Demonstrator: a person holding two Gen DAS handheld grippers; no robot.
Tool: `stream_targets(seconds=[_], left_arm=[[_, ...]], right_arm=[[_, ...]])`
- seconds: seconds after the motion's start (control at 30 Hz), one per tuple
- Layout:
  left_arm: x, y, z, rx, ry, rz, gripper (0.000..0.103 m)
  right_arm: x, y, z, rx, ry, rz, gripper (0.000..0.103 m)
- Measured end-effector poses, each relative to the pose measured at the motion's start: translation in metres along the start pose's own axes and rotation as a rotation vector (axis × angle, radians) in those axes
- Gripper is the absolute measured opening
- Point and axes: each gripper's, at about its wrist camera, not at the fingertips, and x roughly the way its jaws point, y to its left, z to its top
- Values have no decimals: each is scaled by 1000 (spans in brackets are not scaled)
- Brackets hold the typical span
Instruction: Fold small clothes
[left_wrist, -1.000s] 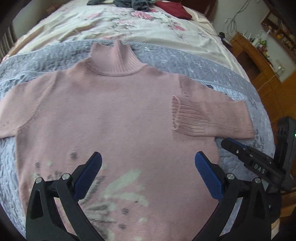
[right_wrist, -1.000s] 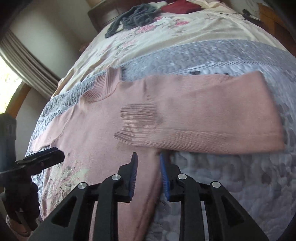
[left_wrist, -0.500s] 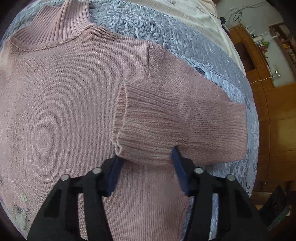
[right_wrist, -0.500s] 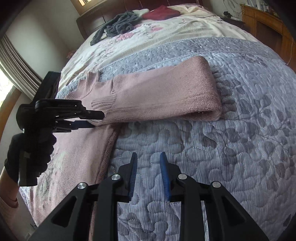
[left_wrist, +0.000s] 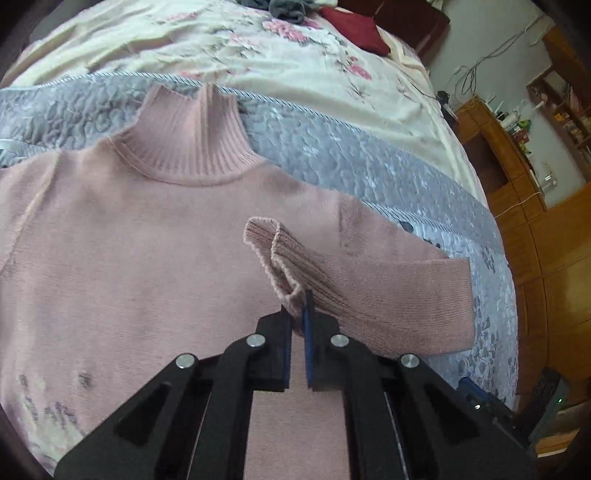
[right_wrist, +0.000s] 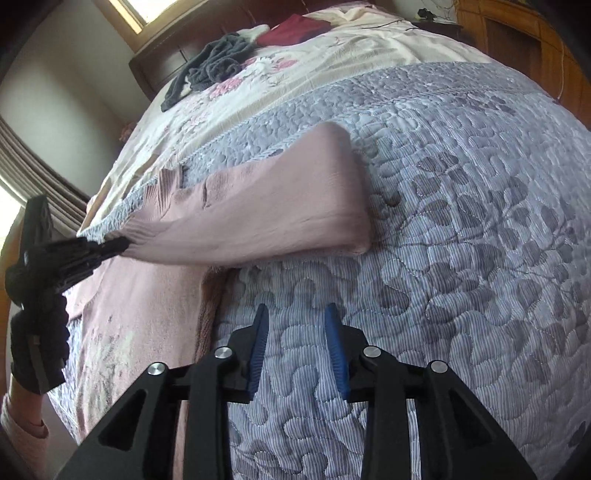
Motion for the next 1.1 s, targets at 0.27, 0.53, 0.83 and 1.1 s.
stream_targets(seconds=[0.27,0.53,0.83,1.1], left_arm=[[-45,86,14,-49,-82,139,3],[-71,157,18,-122,-120,215,3],[-48,206,9,-195,-90,278,3],[-32,217,-3,-156,-66,306,9]], right_arm=[[29,13,41,29,56,27,46],[87,44,55,33,168,68,47],[107,62,43,-23,195,33,38],[117,77,38,-111,209,-80,37]])
